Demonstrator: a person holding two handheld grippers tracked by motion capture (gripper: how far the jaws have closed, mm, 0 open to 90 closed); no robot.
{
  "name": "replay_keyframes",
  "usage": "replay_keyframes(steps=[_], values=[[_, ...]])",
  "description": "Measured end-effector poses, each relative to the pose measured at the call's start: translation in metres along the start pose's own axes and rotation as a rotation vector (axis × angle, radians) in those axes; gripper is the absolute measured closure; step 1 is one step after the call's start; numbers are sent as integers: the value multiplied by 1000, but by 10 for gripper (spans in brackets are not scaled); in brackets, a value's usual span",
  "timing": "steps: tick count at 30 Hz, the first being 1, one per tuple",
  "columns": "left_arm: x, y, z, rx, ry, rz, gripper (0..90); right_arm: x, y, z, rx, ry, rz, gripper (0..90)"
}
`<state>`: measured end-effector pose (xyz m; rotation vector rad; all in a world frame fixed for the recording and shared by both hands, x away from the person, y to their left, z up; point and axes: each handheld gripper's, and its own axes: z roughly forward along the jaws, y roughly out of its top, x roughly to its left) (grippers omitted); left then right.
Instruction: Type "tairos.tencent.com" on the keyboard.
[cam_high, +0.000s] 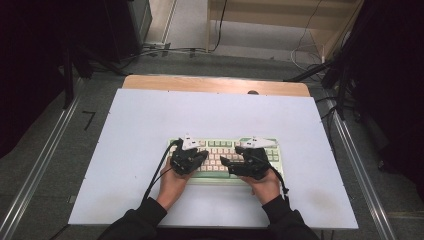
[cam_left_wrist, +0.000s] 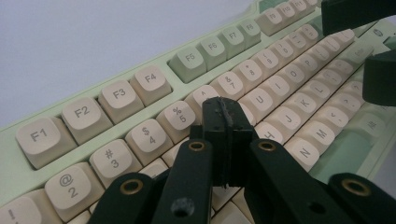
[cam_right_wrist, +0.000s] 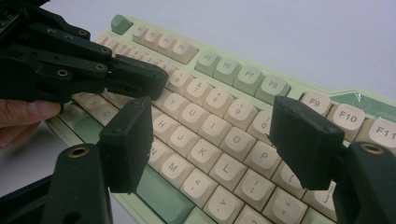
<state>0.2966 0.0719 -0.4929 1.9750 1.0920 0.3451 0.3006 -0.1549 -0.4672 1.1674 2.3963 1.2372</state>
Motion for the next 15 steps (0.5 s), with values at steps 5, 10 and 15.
replay_keyframes(steps=[5, 10, 15], values=[[0, 1, -3, -24, -14, -2, 900, 0, 0, 0, 1, -1, 1, 285], [2, 4, -14, -94, -34, -19, 630, -1, 0, -2, -2, -3, 2, 287], [6, 6, -20, -114, 19, -40, 362, -2, 0, -3, -5, -11, 4, 332]])
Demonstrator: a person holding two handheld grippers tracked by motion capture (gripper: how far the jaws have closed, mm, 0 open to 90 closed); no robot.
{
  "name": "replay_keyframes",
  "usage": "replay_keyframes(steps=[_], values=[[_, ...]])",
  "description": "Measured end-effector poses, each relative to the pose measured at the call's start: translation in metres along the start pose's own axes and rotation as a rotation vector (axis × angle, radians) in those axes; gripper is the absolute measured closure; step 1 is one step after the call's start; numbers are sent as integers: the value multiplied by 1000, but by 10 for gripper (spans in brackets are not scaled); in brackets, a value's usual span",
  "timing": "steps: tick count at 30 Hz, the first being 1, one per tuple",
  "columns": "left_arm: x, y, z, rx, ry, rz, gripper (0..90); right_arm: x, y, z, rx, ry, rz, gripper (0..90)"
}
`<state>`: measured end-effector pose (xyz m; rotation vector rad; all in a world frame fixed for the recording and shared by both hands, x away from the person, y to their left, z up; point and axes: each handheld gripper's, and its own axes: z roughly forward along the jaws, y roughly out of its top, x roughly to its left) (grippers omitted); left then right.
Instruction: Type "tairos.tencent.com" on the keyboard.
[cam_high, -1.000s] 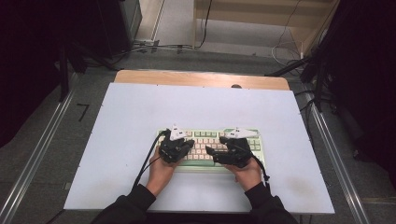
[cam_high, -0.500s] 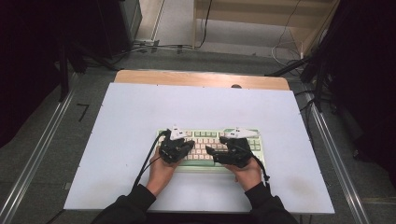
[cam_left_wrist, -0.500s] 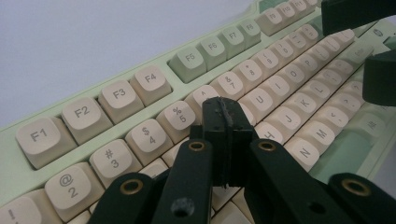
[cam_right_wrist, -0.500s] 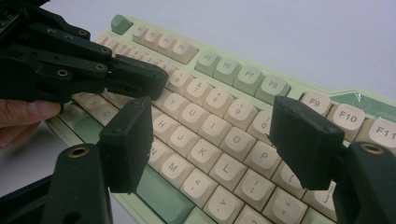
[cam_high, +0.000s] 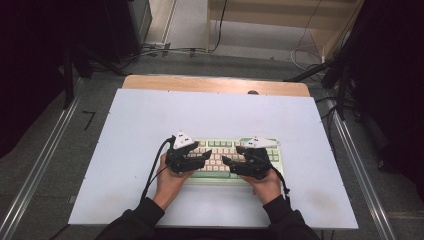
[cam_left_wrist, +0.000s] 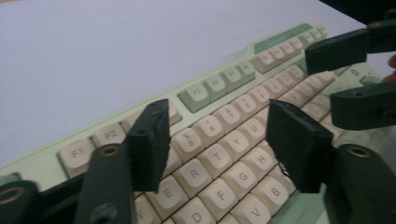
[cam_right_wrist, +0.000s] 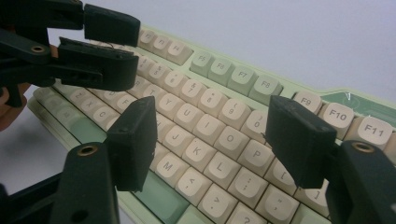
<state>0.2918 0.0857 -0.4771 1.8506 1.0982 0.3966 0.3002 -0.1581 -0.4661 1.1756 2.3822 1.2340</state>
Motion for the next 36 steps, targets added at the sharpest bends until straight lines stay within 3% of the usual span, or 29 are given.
replay_keyframes(steps=[4, 9, 12, 15, 27, 36], values=[[4, 0, -4, -14, 40, -18, 299, 0, 0, -2, -7, -4, 2, 445], [9, -2, -10, -32, 88, -38, 246, 0, -1, -5, -21, 1, -4, 662], [15, -4, -15, -48, 88, -65, 237, 0, -2, -6, -31, 0, -17, 793], [20, -7, -19, -56, 86, -94, 237, 0, -2, -9, -47, -3, -25, 870], [38, -12, -35, -78, 100, -139, 238, -3, -5, -18, -42, 2, -29, 872], [46, -14, -41, -90, 105, -167, 239, -1, -16, -14, 14, 3, -42, 872]])
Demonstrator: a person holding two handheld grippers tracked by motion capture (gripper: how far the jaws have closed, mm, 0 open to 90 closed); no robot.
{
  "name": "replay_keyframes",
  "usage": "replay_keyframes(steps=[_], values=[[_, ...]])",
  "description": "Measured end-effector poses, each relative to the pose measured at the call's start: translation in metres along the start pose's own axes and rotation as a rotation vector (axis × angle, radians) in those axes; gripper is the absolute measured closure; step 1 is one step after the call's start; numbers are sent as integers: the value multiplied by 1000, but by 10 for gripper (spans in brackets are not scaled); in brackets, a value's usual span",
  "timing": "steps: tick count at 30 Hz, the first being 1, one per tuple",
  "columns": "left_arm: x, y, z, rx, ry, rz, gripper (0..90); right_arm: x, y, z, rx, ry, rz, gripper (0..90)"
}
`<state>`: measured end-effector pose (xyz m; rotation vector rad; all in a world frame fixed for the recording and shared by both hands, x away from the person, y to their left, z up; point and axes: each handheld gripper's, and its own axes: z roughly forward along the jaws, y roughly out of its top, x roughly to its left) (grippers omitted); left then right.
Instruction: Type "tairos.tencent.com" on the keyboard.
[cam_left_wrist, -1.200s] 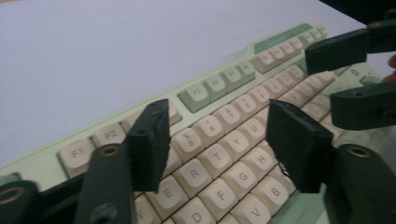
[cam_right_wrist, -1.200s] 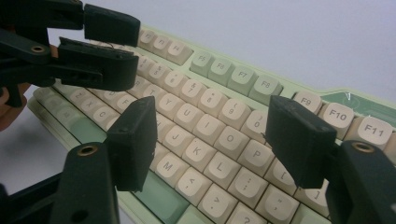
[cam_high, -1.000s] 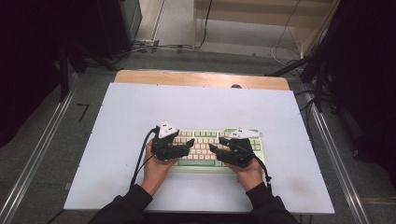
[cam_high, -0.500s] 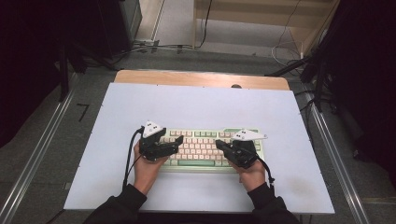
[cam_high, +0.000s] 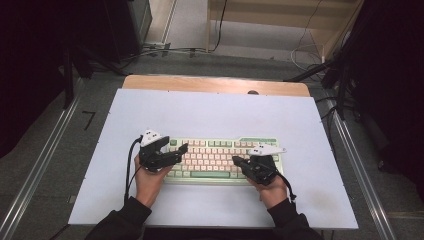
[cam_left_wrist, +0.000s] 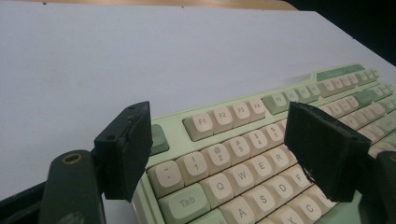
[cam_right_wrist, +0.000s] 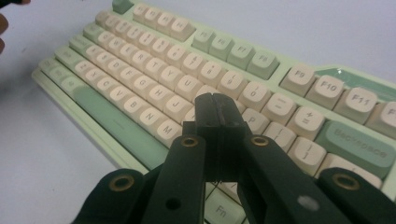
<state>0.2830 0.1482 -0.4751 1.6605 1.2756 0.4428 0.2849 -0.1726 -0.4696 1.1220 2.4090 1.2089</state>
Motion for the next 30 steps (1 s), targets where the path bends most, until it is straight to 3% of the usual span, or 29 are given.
replay_keyframes(steps=[11, 28, 30], values=[[3, -1, -2, 7, -2, -4, 239, 1, -10, 8, 72, -12, -20, 872], [2, -2, -2, 9, -5, -5, 243, 1, -13, 12, 87, -1, -11, 870], [2, -2, -2, 9, -7, -5, 244, 0, -11, 8, 55, 22, 4, 786]])
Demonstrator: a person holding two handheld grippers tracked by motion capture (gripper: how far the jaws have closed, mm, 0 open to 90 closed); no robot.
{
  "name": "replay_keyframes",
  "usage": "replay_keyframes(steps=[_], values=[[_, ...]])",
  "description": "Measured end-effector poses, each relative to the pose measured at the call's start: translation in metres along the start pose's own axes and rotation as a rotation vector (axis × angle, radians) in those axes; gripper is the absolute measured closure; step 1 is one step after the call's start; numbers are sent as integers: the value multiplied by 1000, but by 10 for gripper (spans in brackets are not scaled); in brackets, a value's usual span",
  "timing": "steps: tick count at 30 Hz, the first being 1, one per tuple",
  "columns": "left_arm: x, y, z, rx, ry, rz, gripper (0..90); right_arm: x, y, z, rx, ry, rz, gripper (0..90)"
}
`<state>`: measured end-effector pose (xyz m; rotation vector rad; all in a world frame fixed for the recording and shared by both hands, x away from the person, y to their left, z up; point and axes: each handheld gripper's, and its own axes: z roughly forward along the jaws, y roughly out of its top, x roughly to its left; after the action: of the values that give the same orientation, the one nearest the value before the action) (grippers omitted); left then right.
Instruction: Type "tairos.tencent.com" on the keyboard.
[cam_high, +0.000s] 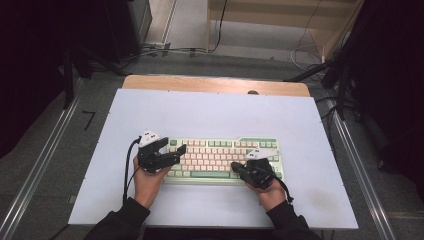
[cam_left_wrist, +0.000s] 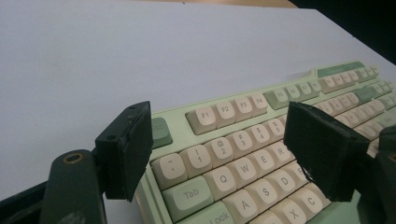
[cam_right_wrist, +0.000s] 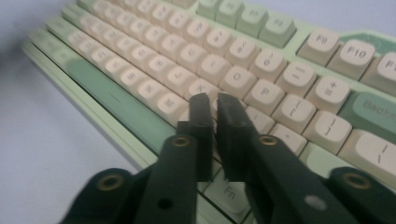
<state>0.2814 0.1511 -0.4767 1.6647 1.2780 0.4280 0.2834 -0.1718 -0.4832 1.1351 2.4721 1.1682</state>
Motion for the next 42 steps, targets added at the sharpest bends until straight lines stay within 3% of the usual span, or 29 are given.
replay_keyframes(steps=[2, 5, 10, 13, 17, 22, 28, 42], values=[[0, 0, 0, 2, 1, 2, 245, -1, 3, -4, -23, 4, 8, 590], [-1, -1, 1, 8, -4, 7, 250, -4, 6, -7, -45, 9, 17, 391], [-5, -2, 0, 7, -33, 23, 336, -9, 9, -11, -80, -1, 51, 318], [-10, -4, 1, 15, -91, 45, 567, -11, 10, -11, -85, -5, 55, 314], [-16, -6, 6, 68, -193, 72, 893, -12, 11, -9, -82, -10, 58, 314], [-26, -9, 14, 144, -249, 106, 900, -13, 12, -8, -87, -15, 61, 319], [-33, -13, 19, 186, -266, 142, 900, -13, 13, -7, -89, -14, 62, 324], [-43, -17, 23, 254, -214, 197, 900, -13, 15, -5, -86, -17, 66, 324]])
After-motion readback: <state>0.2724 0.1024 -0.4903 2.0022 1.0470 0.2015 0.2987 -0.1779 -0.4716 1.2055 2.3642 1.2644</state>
